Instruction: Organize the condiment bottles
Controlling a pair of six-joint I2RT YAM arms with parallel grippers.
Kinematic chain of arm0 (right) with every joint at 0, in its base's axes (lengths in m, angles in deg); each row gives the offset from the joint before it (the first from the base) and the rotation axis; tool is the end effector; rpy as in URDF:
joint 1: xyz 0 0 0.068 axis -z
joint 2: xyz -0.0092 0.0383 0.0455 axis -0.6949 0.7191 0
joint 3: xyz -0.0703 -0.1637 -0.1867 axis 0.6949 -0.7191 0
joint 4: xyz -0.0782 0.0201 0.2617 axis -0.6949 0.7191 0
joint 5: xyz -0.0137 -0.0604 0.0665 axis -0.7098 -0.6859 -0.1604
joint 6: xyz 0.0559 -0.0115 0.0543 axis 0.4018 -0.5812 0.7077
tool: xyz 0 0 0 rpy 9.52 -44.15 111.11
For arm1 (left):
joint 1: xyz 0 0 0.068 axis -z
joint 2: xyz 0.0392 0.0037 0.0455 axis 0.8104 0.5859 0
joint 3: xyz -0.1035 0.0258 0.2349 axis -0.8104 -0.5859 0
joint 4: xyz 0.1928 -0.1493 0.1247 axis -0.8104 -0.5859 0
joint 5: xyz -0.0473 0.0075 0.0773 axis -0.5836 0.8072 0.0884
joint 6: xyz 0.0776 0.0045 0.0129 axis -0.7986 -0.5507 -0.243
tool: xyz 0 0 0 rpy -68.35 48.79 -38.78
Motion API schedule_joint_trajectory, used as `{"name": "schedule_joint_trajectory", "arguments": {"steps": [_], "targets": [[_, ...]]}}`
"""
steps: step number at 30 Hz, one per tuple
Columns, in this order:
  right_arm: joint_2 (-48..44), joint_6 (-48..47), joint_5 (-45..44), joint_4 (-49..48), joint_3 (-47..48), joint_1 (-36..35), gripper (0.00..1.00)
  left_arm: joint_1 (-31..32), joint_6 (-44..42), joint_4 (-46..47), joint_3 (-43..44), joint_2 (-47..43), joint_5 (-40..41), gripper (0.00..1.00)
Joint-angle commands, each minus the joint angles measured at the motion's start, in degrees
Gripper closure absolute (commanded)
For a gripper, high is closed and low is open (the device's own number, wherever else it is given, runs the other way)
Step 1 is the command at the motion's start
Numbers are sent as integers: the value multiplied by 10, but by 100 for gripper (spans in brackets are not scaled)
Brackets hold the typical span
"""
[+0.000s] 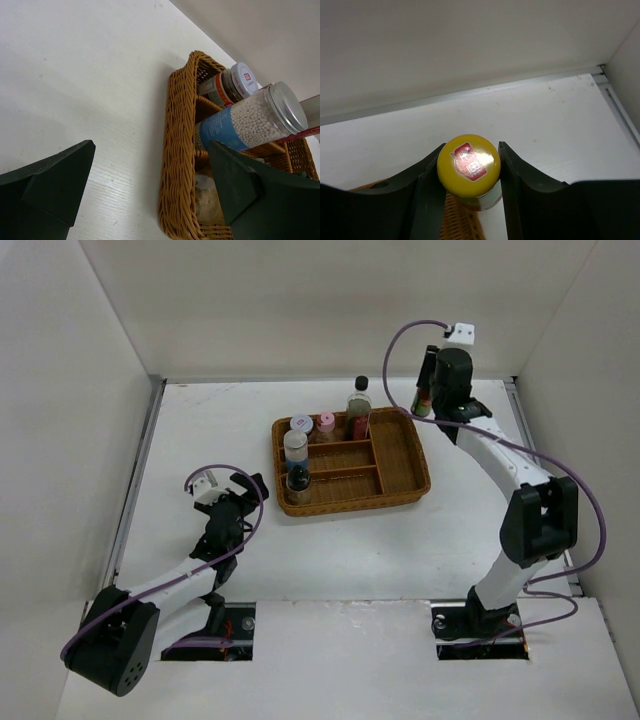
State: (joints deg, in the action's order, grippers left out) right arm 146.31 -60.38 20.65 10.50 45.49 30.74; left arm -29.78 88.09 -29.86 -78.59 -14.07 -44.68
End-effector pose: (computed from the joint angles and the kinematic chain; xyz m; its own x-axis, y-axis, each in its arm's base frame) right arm 0.4452 0.0773 0.3239 -0.1822 0.0689 -0.9808 0.1925 0.9807 0.0332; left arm 0.2212 -0.0618 0.1423 -0.0342 -0.6184 -0.7851 -0.1843 0.7760 -0.6032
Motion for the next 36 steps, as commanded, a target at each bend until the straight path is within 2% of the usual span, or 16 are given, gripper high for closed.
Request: {"name": "schedule_joint_trajectory", "arguments": {"steps": [1, 11, 24, 34, 36], "targets": [[-16, -3, 5, -78, 34, -36, 65, -1, 4, 25, -1, -7, -1, 0], [67, 20, 10, -96, 71, -79, 65, -10, 4, 21, -4, -15, -5, 0], [92, 56, 9, -136, 22, -85, 65, -10, 4, 21, -1, -8, -5, 0], [98, 68, 11, -153, -29, -86, 51, -9, 4, 18, -1, -12, -3, 0], [94, 71, 11, -156, -31, -86, 44, -13, 5, 18, -1, -10, -5, 0]]}}
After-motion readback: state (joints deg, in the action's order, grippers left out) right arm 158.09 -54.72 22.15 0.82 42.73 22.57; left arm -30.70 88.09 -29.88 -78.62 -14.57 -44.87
